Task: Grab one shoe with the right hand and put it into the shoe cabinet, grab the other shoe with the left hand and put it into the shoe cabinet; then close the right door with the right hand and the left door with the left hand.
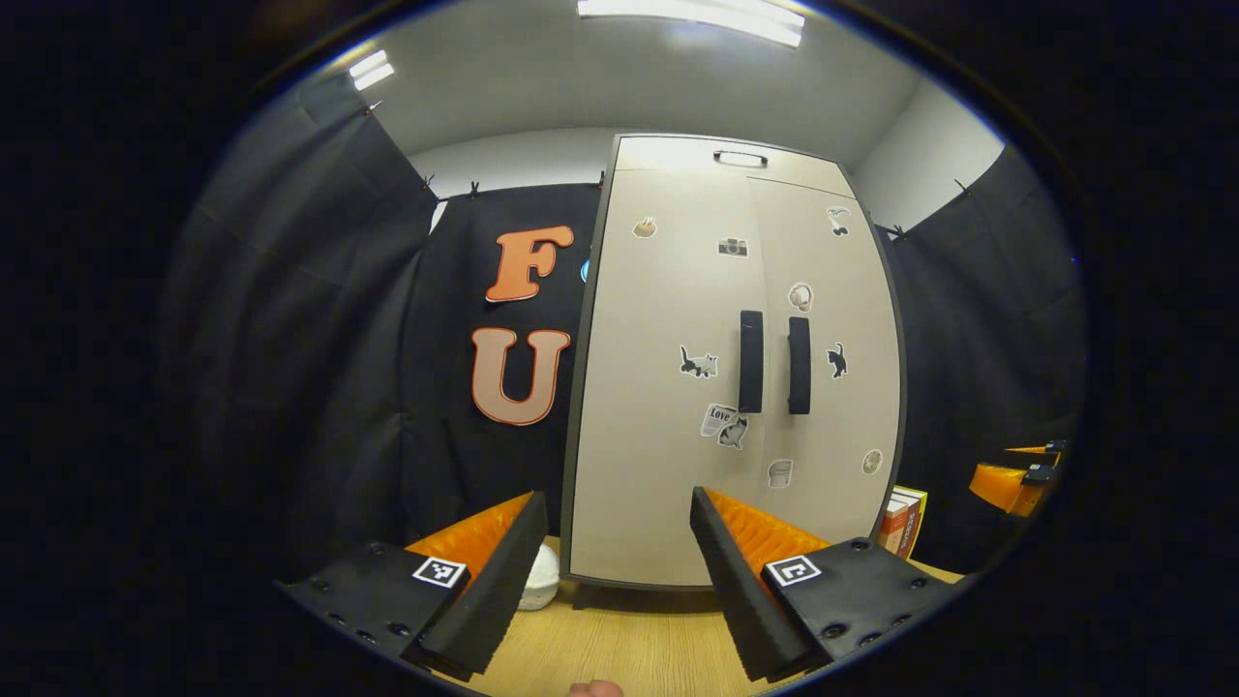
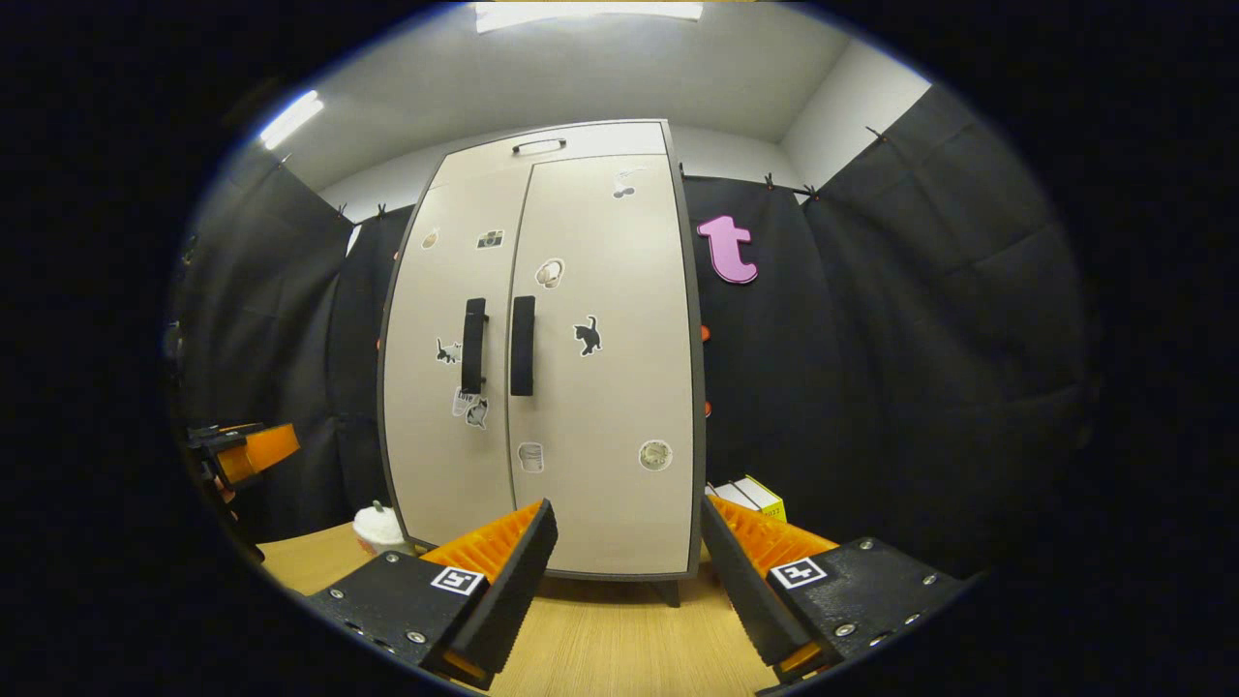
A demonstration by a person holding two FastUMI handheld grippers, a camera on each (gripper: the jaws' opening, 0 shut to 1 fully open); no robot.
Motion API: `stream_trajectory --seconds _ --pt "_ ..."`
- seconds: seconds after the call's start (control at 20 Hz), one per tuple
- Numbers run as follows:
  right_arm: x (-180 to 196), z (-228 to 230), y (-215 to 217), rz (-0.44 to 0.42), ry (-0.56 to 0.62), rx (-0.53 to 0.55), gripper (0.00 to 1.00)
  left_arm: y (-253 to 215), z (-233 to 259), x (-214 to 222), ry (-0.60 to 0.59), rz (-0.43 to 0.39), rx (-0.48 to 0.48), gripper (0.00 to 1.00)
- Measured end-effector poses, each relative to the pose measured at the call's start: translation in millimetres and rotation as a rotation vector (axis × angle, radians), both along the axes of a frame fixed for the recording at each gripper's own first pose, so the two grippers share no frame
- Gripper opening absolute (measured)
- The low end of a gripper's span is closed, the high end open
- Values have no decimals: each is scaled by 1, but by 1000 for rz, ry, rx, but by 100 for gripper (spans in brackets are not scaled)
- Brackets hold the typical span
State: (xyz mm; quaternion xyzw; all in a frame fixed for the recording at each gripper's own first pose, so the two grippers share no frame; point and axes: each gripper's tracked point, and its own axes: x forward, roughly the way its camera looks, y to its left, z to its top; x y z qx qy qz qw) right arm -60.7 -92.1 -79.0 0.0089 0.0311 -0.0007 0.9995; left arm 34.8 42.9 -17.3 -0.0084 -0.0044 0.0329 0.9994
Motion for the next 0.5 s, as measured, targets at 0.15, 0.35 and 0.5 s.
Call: stream_trajectory --seconds 0.15,0.35,0.5 --pt "-1 3 0 2 -8 -12 92 4 -2 -8 0 19 -6 96" --pt "-4 4 -2 -8 -12 -12 92 4 -3 -13 5 16 -21 96" --pt "-4 2 -5 -17 -7 -4 92 1 -3 -12 7 5 -25 96"
